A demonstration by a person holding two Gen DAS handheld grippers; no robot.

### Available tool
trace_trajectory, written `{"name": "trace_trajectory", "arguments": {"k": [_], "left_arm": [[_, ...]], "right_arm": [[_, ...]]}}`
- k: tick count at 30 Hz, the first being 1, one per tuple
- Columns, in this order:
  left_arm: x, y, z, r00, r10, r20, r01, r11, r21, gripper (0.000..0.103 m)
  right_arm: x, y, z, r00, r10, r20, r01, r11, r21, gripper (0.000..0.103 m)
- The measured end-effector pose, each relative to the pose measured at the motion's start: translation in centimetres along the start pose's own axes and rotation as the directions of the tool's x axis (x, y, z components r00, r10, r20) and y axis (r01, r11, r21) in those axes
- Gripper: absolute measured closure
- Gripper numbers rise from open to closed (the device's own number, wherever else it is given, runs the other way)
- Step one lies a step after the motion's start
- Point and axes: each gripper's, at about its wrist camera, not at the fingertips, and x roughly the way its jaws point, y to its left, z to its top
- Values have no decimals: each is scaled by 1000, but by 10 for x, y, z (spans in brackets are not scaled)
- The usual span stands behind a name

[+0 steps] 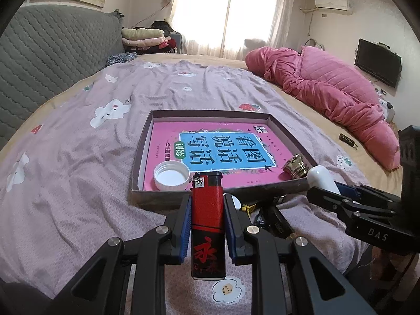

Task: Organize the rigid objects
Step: 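Lift the red lighter and white earbud case and carry them over the tray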

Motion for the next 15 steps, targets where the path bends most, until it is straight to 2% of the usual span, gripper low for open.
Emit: {"name": "trace_trajectory", "arguments": {"k": [15], "left_arm": [[4,0,5,1000,-11,21,11,1000,3,80]], "right_arm": [[0,14,7,999,3,34,-1,998,-62,57]]}}
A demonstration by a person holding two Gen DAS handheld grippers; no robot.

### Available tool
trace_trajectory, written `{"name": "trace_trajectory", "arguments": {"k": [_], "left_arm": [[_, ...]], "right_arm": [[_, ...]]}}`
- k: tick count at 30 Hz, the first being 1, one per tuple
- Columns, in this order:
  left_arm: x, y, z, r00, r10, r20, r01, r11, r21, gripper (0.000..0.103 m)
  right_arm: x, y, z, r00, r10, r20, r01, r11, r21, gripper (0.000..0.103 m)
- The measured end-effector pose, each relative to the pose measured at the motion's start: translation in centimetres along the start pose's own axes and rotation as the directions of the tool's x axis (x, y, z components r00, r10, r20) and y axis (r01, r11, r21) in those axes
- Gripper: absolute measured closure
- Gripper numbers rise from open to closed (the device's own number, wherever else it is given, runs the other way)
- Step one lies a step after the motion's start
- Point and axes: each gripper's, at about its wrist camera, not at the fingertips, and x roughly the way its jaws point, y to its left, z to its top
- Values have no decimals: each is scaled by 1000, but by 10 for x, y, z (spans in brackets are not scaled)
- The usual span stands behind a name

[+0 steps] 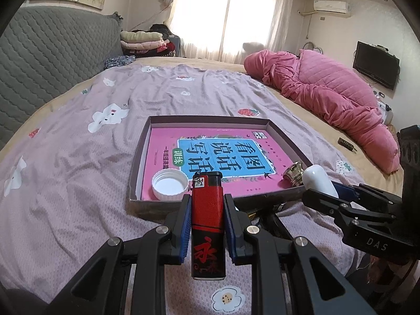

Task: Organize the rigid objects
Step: 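Lift the red lighter and white earbud case and carry them over the tray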

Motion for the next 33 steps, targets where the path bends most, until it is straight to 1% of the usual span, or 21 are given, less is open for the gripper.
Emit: {"name": "trace_trajectory", "arguments": {"k": [10,15,24,33], "left_arm": [[7,-1,5,1000,-1,12,1,1000,9,80],[9,-2,6,1000,-12,16,12,1000,11,80],[12,-6,13,999,-15,41,14,1000,27,80],[18,-1,22,998,-16,60,15,1000,15,80]], "right_arm": [[2,-2,7,1000,3,18,-3,1000,9,57],[1,-3,9,1000,4,29,-4,1000,17,57],[1,-6,18,999,5,49,-6,1000,28,57],[5,-9,28,998,5,59,-7,1000,28,57]]}}
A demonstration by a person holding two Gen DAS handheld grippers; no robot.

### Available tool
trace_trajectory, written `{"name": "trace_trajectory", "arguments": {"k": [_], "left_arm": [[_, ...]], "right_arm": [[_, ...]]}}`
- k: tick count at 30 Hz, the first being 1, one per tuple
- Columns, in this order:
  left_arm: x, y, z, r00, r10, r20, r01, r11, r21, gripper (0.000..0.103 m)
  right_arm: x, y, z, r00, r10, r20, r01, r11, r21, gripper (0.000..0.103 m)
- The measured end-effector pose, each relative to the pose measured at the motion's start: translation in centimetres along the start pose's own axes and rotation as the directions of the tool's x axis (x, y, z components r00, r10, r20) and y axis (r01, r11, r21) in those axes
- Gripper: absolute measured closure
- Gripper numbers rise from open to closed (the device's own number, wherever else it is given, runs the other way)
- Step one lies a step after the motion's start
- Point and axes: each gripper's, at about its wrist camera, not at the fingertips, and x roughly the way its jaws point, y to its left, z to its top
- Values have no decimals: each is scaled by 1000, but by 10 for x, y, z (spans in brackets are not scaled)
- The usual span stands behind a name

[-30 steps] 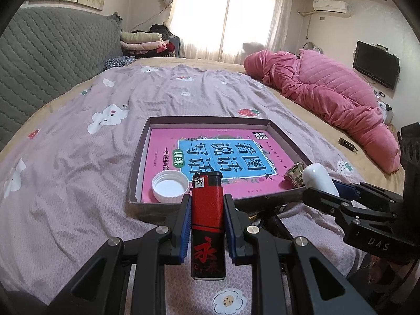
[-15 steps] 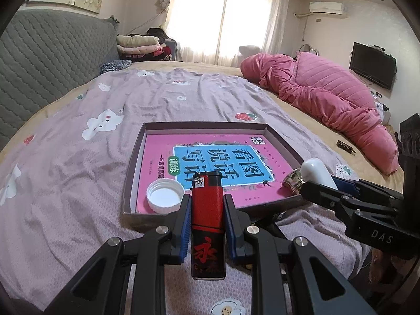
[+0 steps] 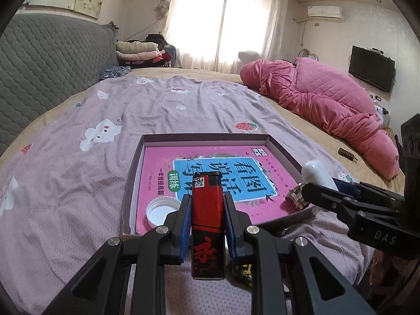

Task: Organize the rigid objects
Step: 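Lift the red lighter and white earbud case and carry them over the tray, then lower the lighter and earbud case onto the pink workbook in the tray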

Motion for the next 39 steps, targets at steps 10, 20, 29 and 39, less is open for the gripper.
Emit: {"name": "trace_trajectory", "arguments": {"k": [10,20,29,39], "left_arm": [[12,5,10,1000,-3,5,3,1000,-9,80],[32,3,16,1000,-19,-18,19,1000,-6,80],[48,3,19,999,-24,-33,24,1000,-2,80],[64,1,19,997,-25,-71,26,1000,9,80]], "right_arm": [[6,-5,9,1000,-6,8,6,1000,-6,57],[19,-5,16,1000,1,6,-1,1000,-25,57],[29,-9,22,1000,-2,6,2,1000,-21,57],[42,-11,24,1000,0,-11,0,1000,-23,57]]}}
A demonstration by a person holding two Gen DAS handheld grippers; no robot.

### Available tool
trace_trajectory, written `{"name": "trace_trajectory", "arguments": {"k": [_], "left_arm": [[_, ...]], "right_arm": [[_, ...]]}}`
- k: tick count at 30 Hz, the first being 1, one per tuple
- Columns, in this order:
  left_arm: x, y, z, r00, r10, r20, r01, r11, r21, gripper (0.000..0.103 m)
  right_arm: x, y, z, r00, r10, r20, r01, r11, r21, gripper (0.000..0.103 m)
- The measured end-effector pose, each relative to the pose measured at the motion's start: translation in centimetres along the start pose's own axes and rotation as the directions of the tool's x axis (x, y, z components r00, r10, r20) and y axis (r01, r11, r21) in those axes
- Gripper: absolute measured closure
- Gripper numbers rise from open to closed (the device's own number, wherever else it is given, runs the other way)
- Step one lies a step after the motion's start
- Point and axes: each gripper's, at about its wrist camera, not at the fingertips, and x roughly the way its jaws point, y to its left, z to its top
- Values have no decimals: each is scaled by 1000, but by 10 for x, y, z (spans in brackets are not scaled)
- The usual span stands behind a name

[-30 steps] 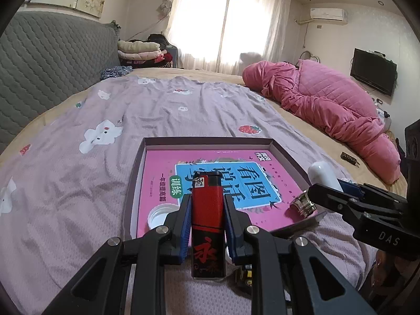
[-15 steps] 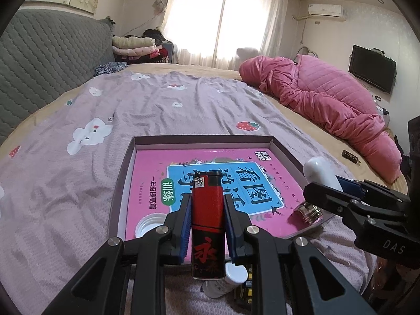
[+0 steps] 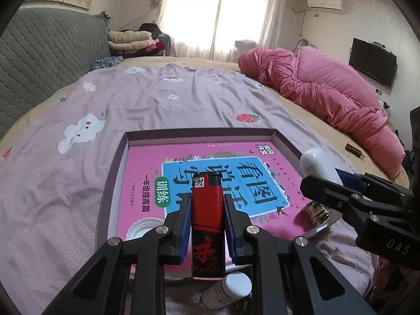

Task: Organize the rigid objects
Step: 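Lower the lighter and earbud case onto the pink workbook in the tray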

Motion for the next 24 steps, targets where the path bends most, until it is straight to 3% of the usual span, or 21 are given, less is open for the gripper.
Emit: {"name": "trace_trajectory", "arguments": {"k": [13,24], "left_arm": [[16,-1,-1,999,-5,-37,5,1000,15,80],[25,-3,0,997,-34,-65,37,999,31,80]], "right_arm": [[15,-2,3,1000,-6,-23,6,1000,-5,57],[33,1,-4,995,-29,-96,26,999,-38,57]]}}
